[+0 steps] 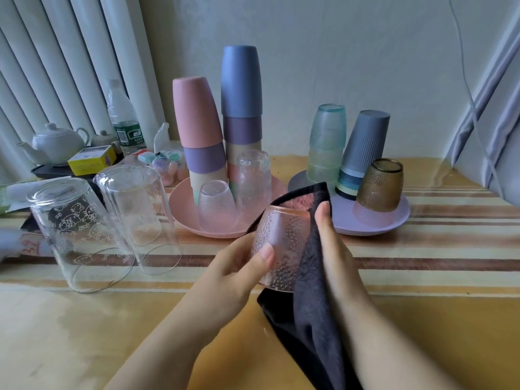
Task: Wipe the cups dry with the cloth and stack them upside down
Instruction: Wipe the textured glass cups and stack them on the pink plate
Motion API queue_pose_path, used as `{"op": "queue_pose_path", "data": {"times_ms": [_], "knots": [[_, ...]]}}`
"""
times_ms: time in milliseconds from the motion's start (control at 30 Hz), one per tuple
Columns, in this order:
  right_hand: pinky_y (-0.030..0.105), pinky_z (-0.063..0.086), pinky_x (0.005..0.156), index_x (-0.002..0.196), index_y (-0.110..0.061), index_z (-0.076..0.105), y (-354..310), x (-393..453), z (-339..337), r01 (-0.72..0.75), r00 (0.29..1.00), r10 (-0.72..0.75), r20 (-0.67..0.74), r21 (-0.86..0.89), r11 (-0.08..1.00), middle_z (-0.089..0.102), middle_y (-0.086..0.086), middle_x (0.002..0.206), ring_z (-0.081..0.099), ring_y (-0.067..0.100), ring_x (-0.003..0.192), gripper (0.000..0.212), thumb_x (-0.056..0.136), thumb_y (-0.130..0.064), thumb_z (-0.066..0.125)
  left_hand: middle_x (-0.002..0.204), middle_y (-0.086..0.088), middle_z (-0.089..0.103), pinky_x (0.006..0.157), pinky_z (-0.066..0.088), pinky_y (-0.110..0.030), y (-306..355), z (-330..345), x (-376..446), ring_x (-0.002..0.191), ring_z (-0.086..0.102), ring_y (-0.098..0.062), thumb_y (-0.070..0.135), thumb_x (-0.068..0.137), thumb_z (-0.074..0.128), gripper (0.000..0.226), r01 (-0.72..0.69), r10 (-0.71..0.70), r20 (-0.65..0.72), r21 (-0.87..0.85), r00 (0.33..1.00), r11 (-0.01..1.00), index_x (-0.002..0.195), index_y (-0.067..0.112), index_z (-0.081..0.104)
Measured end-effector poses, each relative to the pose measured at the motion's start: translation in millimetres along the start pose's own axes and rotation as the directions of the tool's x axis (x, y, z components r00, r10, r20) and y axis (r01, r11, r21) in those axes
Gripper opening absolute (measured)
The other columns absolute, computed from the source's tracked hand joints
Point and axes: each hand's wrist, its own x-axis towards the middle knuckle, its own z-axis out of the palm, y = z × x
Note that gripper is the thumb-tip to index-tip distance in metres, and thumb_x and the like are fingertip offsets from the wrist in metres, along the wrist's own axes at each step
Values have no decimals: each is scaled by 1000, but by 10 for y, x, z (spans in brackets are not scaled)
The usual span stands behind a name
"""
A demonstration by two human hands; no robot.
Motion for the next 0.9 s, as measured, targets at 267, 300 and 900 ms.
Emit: {"op": "queue_pose_path", "data": {"times_ms": [267, 300, 900], "knots": [[26, 48, 97, 116, -18, 62, -11, -26, 23, -50, 999, 50, -9, -7, 999, 69, -5, 111, 62, 9, 109, 64, 80, -60, 30, 109, -10, 71, 101, 47, -40, -123, 25, 107, 107, 64, -28, 70, 55, 78, 88, 19, -82, -219, -274, 972, 962, 110, 2, 62], [22, 43, 101, 120, -21, 60, -2, -20, 13, -12, 997, 6, -73, -87, 996, 65, -9, 118, 58, 5, 113, 64, 81, -61, 28, 90, 4, 72, 89, 49, -24, -112, 43, 108, 90, 66, -13, 68, 63, 74, 70, -26, -32, -296, -188, 955, 982, 96, 7, 64], [31, 47, 99, 110, -24, 65, -8, -66, 17, -58, 998, 59, 11, -88, 994, 71, -6, 108, 63, 7, 106, 60, 77, -64, 35, 120, -18, 67, 105, 45, -44, -97, 13, 76, 115, 62, -31, 70, 58, 77, 87, 56, -81, -50, -374, 995, 926, 117, 6, 66]]}}
